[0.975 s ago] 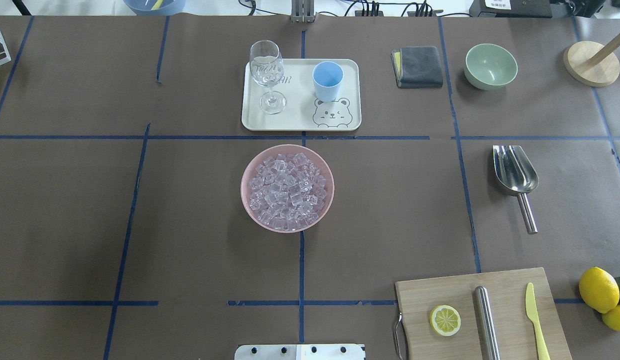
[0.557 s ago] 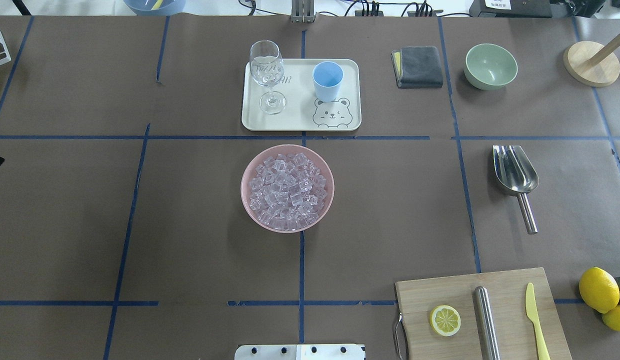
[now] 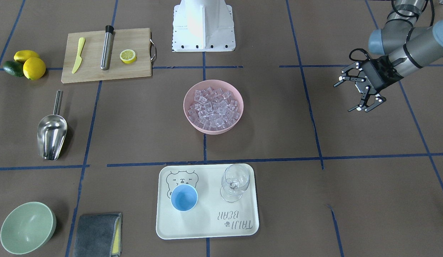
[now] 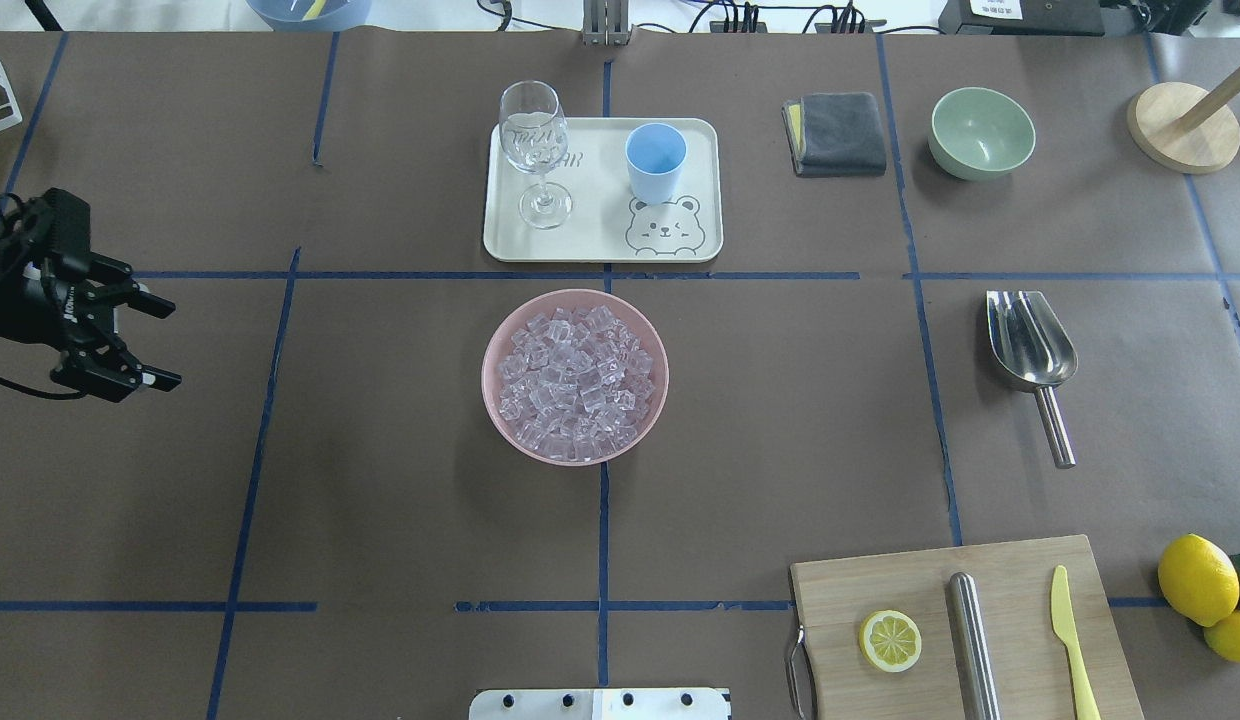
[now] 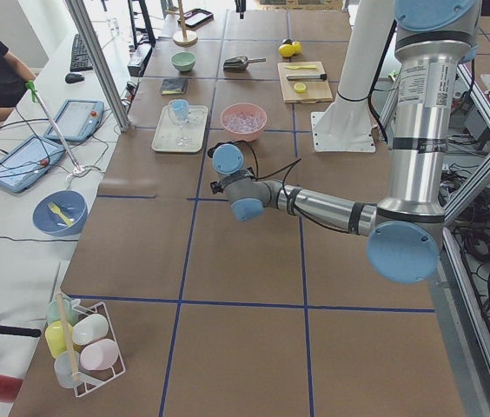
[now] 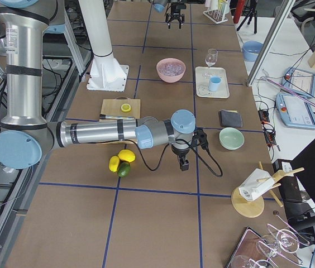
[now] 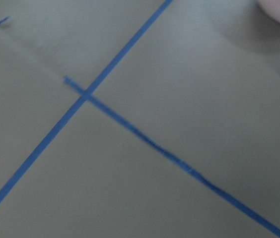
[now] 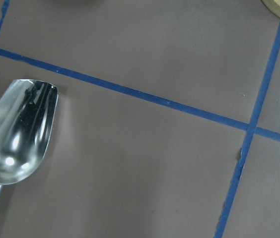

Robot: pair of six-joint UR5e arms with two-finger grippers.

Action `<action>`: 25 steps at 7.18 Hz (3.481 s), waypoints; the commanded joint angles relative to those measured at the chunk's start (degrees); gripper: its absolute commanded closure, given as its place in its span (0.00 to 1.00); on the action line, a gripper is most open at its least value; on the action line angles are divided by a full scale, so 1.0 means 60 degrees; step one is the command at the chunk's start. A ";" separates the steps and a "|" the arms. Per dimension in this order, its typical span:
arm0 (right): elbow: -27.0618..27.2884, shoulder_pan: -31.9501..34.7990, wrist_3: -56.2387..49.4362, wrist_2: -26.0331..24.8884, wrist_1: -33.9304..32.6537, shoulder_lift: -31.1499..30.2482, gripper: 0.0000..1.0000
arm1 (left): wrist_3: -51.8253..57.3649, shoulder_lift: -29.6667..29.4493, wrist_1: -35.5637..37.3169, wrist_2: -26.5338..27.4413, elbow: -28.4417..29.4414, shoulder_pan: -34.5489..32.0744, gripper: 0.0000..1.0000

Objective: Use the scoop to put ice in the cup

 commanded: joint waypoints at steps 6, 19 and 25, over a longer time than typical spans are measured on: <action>0.1936 -0.1561 0.3447 0.0404 0.1585 -0.1564 0.00 | -0.0048 -0.2916 -0.0547 0.3403 0.1131 0.3564 0.00; 0.1880 -0.7075 1.0240 -0.5718 0.5936 -0.2273 0.00 | -0.0033 -0.3022 -0.0532 0.3418 0.1340 0.3595 0.00; 0.1235 -0.7354 1.0254 -0.5852 0.5936 -0.1791 0.15 | -0.0019 -0.2949 -0.0547 0.3418 0.1340 0.3581 0.00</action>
